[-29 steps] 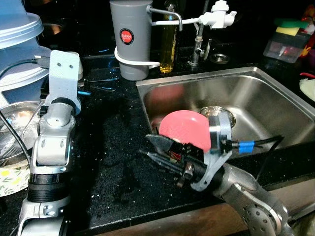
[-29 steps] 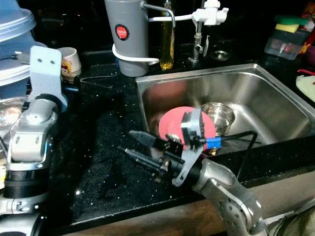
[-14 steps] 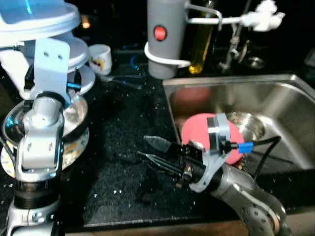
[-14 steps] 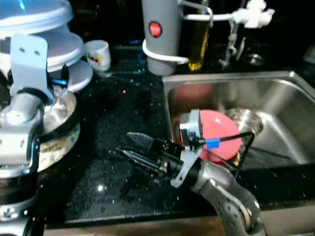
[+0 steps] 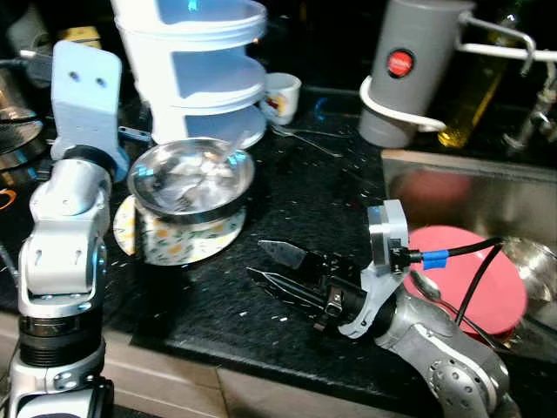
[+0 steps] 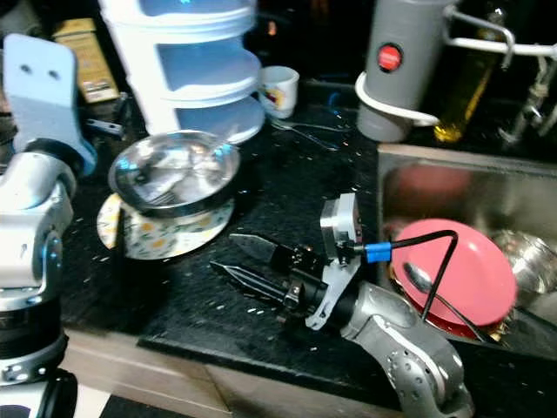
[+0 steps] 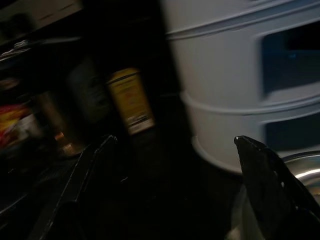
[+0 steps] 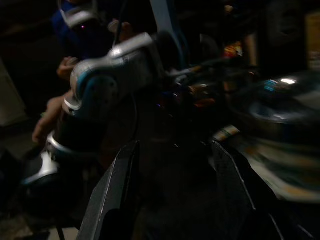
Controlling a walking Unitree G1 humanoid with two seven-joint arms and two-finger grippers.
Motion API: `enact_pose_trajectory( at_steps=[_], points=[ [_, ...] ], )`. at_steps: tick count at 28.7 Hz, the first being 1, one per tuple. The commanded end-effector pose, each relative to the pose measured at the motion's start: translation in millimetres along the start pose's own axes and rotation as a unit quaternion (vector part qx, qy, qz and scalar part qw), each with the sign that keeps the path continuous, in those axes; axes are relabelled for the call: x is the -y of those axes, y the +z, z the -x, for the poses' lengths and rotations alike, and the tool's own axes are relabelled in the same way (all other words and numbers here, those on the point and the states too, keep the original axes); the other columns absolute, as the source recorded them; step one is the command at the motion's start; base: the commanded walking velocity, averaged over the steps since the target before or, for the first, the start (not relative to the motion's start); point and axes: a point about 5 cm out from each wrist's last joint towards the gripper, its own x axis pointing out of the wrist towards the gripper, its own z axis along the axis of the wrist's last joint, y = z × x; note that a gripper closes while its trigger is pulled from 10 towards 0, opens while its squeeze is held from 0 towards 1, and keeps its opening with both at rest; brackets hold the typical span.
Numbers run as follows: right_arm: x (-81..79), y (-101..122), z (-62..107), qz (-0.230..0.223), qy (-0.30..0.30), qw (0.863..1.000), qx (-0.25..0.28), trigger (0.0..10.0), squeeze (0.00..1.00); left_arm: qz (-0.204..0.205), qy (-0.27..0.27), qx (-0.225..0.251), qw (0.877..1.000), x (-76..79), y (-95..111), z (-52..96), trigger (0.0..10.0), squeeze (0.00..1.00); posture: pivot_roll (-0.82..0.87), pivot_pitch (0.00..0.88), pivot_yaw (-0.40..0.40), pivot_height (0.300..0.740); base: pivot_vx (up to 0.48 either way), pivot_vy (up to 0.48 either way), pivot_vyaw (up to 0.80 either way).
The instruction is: Kitchen organization
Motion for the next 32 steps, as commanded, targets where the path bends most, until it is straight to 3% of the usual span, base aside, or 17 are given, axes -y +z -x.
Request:
enact_pose_trajectory(
  at_steps=[1,9,16,21,32],
  points=[
    [7.1,-1,3.9,0.005,-0.03,1.0,-0.003,10.0,0.0,0.013,-0.022,-0.008,1.0,5.9,-3,0.0,10.0,0.0,0.01,0.049,-0.021,0.74,0.0,0.0,0.0],
    [12.8,0,5.3,0.009,-0.056,0.998,-0.005,10.0,0.0,0.028,-0.092,-0.007,0.995,18.1,-9,-5.7,10.0,0.0,0.0,0.048,-0.023,0.74,0.0,0.0,0.0],
    [17.4,0,5.3,0.011,-0.079,0.997,-0.01,10.0,0.0,0.076,-0.117,-0.006,0.99,21.6,-13,-15.6,10.0,0.0,-0.01,0.041,-0.021,0.74,0.0,0.0,0.0],
    [18.4,1,5.7,0.014,-0.085,0.996,-0.014,10.0,0.0,0.116,-0.163,-0.01,0.98,26.9,-21,-24.0,10.0,0.0,-0.02,0.036,-0.024,0.74,0.0,0.0,0.0],
    [15.2,2,8.5,0.014,-0.093,0.995,-0.02,10.0,0.0,0.134,-0.227,-0.034,0.964,34.4,-44,-42.0,10.0,0.0,-0.05,0.05,-0.011,0.74,0.0,0.0,0.0]
  ],
)
